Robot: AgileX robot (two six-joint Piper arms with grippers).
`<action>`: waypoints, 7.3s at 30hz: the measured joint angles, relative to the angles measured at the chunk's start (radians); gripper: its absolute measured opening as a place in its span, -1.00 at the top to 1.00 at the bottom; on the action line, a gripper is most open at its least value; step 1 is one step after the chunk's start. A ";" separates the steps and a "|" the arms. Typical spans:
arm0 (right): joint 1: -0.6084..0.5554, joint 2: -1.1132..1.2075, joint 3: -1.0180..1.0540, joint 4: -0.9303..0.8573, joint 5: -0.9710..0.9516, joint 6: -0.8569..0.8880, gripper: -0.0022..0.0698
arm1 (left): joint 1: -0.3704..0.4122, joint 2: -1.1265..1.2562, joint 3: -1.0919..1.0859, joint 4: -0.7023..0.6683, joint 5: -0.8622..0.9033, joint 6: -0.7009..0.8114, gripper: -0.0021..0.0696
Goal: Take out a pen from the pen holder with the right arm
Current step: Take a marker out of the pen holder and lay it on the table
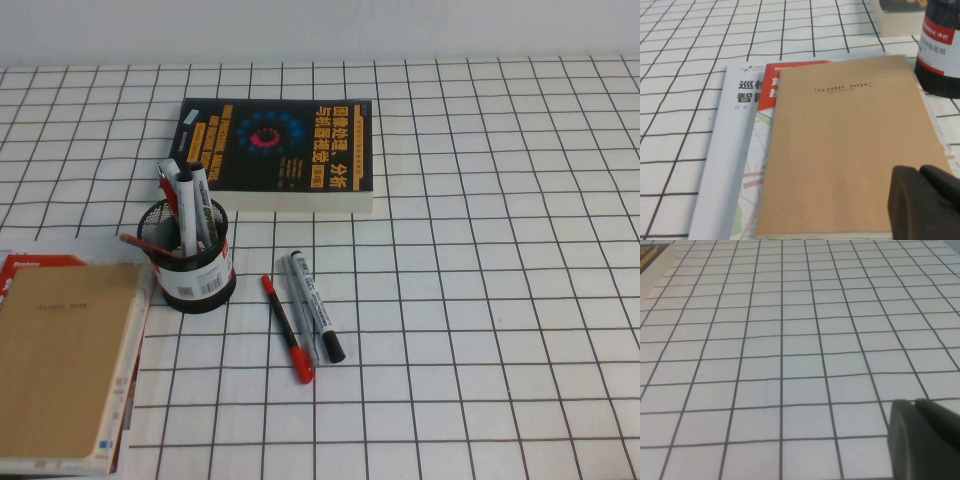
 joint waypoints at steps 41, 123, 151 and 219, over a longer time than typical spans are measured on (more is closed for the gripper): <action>0.000 0.007 -0.081 0.685 -0.134 0.000 0.98 | 0.000 0.000 0.000 0.000 0.000 0.000 0.95; 1.084 2.025 -1.200 0.146 -1.160 -0.211 -0.04 | 0.000 0.000 0.000 0.000 0.000 0.000 0.95; 1.017 2.206 -1.458 0.146 -1.014 -0.211 0.21 | 0.000 0.000 0.000 0.000 0.000 0.000 0.95; 0.758 1.944 -1.768 0.250 0.630 0.000 0.89 | 0.000 0.000 0.000 0.000 0.000 0.000 0.95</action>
